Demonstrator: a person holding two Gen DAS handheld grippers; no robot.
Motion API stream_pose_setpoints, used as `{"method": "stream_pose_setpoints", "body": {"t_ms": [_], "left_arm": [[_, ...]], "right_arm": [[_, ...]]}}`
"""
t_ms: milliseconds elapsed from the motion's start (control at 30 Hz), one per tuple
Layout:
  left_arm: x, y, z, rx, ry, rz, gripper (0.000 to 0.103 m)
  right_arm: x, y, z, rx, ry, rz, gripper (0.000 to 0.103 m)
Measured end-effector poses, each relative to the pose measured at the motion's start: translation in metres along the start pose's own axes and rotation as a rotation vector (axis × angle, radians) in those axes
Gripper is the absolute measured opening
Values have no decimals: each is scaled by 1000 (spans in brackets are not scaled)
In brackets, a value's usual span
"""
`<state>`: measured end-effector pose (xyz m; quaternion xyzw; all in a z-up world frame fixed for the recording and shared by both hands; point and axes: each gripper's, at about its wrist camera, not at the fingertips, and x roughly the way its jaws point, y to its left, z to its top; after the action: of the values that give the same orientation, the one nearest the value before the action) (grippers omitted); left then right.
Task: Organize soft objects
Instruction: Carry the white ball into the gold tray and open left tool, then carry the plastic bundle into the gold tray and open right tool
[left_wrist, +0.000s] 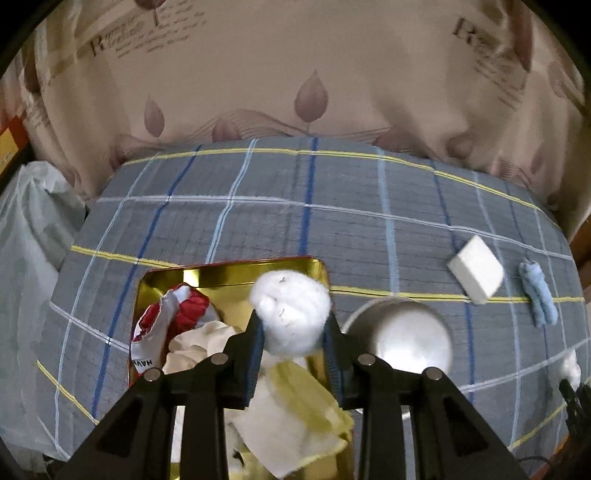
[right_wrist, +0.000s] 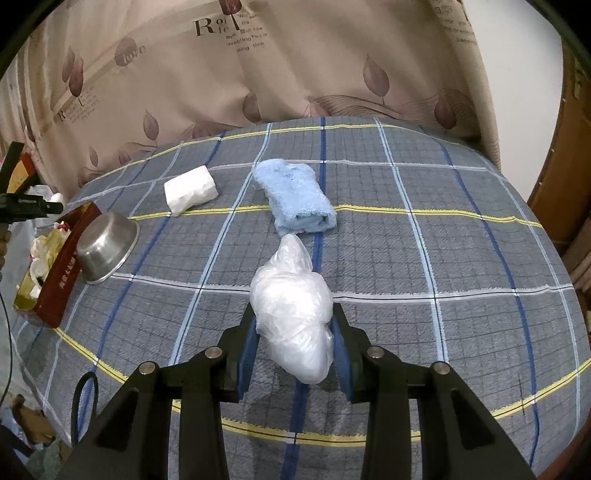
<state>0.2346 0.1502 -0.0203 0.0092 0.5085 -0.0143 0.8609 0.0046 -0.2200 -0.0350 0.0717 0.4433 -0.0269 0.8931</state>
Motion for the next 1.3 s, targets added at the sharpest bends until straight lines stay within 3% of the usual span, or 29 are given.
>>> {"method": "stream_pose_setpoints", "body": {"t_ms": [67, 333, 533, 733, 1000, 1300], "left_arm": [[7, 5, 0, -12, 17, 7, 34], [21, 15, 0, -33, 45, -4, 57], [11, 18, -6, -47, 26, 13, 57], [-25, 22, -29, -59, -35, 28, 57], [-80, 51, -75, -134, -97, 57, 57], [-119, 101, -136, -276, -106, 139, 57]], "right_arm": [[1, 1, 1, -1, 2, 0, 34], [3, 7, 3, -9, 8, -2, 34], [-1, 21, 7, -34, 1, 14, 34], [-8, 53, 13, -88, -19, 62, 34], [-12, 121, 23, -203, -38, 160, 34], [-20, 213, 30, -357, -59, 291, 34]]}}
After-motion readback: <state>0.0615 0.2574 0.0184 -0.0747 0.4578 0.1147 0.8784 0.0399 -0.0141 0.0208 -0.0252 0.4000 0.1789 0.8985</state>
